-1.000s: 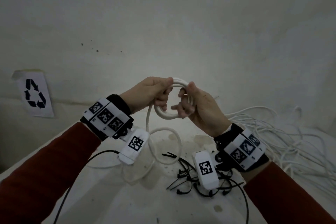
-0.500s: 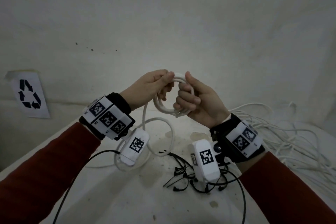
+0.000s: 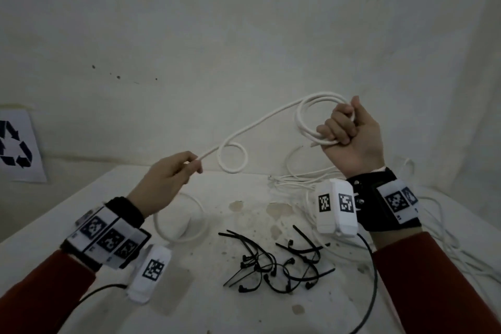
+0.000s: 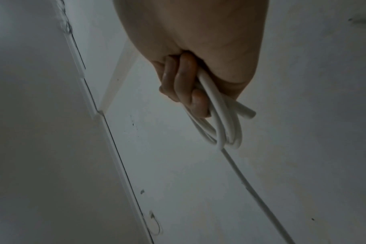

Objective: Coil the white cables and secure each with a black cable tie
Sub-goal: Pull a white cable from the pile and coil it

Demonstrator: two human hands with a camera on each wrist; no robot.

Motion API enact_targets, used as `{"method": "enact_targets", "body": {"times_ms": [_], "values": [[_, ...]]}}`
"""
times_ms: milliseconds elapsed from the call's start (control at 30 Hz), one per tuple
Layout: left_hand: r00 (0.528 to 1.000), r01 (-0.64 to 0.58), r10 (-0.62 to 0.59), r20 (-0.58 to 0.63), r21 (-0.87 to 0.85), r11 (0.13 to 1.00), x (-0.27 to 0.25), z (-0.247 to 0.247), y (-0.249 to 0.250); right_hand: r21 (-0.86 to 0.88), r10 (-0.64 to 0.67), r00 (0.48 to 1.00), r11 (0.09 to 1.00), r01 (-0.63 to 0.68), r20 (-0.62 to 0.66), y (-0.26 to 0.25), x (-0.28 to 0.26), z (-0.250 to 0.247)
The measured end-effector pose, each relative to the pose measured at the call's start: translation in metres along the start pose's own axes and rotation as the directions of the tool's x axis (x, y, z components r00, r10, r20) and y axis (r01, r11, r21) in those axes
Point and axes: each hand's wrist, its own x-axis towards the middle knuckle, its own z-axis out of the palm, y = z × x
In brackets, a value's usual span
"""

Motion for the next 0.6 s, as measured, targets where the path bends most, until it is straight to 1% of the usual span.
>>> {"method": "enact_targets", "body": {"times_ms": [67,133,200,233,333,433,500,567,600], "values": [[0.999,0.018,-0.013,-0.037,0.129,0.992,0.001,-0.011,-0.011,0.043,-0.063,0.997,0.997,0.065,-0.04,-0.01,-0.003,-0.009],[0.996,0.064,-0.047,-0.08,0.222,0.973,0.001,-0.023,-0.024,0.118,-0.148,0.985,0.98,0.158,-0.093,-0.026,-0.006,-0.019],[0.994,0.1,-0.083,-0.075,0.272,0.957,-0.002,-0.033,-0.037,0.183,-0.201,0.97,0.957,0.224,-0.138,-0.043,-0.008,-0.027],[0.995,0.101,-0.09,-0.052,0.306,0.947,-0.003,-0.035,-0.041,0.183,-0.214,0.964,0.953,0.241,-0.158,-0.048,-0.008,-0.03],[0.992,0.076,-0.109,0.065,0.386,0.919,-0.007,-0.032,-0.042,0.138,-0.259,0.939,0.946,0.294,-0.226,-0.047,-0.009,-0.033],[0.958,0.014,-0.118,0.26,0.37,0.929,-0.012,-0.022,-0.029,0.141,-0.317,0.909,0.921,0.363,-0.27,-0.04,-0.003,-0.036],[0.931,-0.079,-0.06,0.36,0.357,0.931,-0.016,-0.018,-0.018,0.052,-0.392,0.876,0.905,0.422,-0.282,-0.04,0.002,-0.035],[0.903,-0.179,0.011,0.43,0.352,0.919,-0.02,-0.016,-0.006,-0.065,-0.464,0.829,0.881,0.468,-0.312,-0.036,0.01,-0.031],[0.889,-0.216,0.036,0.456,0.349,0.912,-0.021,-0.016,0.0,-0.134,-0.503,0.797,0.862,0.488,-0.333,-0.032,0.014,-0.029]]}}
